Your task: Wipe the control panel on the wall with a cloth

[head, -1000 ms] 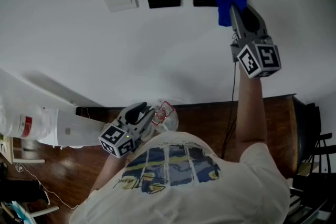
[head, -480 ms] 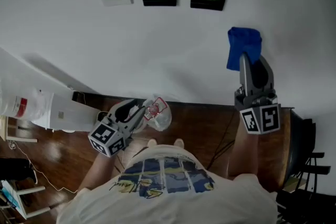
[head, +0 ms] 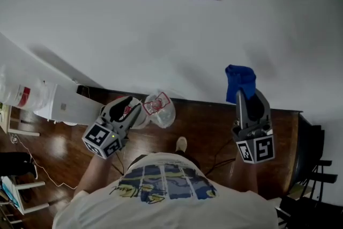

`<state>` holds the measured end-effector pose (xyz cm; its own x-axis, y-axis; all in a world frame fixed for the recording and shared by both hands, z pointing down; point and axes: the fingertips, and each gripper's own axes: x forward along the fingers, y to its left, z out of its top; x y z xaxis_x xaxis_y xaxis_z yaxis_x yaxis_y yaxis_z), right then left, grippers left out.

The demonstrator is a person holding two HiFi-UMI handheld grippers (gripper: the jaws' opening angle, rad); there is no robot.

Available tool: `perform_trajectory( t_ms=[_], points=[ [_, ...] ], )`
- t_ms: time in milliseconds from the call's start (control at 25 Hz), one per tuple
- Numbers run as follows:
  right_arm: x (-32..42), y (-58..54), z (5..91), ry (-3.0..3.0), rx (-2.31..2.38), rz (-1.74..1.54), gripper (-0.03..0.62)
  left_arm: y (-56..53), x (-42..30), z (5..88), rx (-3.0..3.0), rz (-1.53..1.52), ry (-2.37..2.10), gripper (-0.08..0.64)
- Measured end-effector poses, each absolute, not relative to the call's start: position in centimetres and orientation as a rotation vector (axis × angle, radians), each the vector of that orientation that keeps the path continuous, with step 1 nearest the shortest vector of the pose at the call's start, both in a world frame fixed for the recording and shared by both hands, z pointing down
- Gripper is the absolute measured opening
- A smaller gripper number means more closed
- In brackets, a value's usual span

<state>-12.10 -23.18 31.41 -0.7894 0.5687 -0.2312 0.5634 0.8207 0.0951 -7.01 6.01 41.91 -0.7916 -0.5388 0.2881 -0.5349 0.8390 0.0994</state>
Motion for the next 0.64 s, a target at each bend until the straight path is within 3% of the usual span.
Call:
perform_trajectory(
  t_ms=[320, 640],
  points=[
    [-2.6, -19.7, 31.3, 2.793, 0.826, 0.099, 0.075, 8.2, -0.7, 40.4, 0.947, -0.013, -2.756, 0.127],
    [10.1, -11.1, 32.1, 2.816, 0.802, 0.067, 0.075, 15.2, 10.6, 41.3, 1.041, 0.024, -2.751, 0.127]
  ],
)
